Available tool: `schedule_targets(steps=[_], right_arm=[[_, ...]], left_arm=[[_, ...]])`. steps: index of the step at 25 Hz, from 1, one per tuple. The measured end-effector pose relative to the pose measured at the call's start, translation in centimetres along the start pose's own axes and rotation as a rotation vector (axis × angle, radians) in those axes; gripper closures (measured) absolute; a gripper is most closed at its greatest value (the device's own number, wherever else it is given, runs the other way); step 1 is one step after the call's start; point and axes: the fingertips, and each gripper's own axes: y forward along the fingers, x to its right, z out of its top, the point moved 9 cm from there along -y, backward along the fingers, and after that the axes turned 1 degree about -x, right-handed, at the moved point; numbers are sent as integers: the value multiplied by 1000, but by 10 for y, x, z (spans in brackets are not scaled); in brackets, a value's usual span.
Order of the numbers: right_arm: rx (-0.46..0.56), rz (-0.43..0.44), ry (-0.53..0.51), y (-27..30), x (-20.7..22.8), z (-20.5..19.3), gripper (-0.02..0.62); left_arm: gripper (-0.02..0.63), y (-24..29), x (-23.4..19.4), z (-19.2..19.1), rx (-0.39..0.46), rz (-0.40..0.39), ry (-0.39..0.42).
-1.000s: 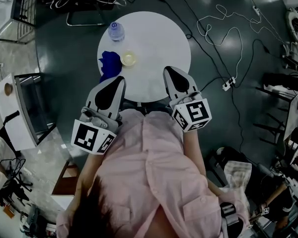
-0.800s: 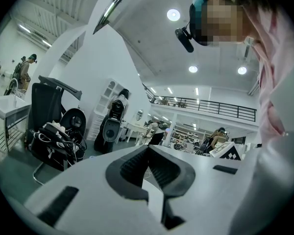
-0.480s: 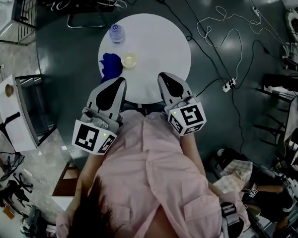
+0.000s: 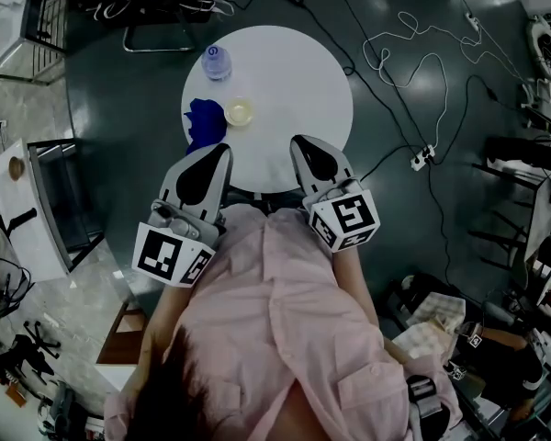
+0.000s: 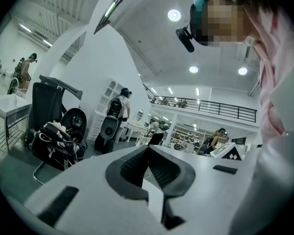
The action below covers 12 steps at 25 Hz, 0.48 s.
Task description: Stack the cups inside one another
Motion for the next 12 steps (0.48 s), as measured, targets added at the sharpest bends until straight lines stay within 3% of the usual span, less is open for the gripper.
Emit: schedule_targets(steps=[12], right_arm=[[2,-3,1,-1,0,-1,561]], left_arm=[[592,-1,1,-1,1,-2,0]])
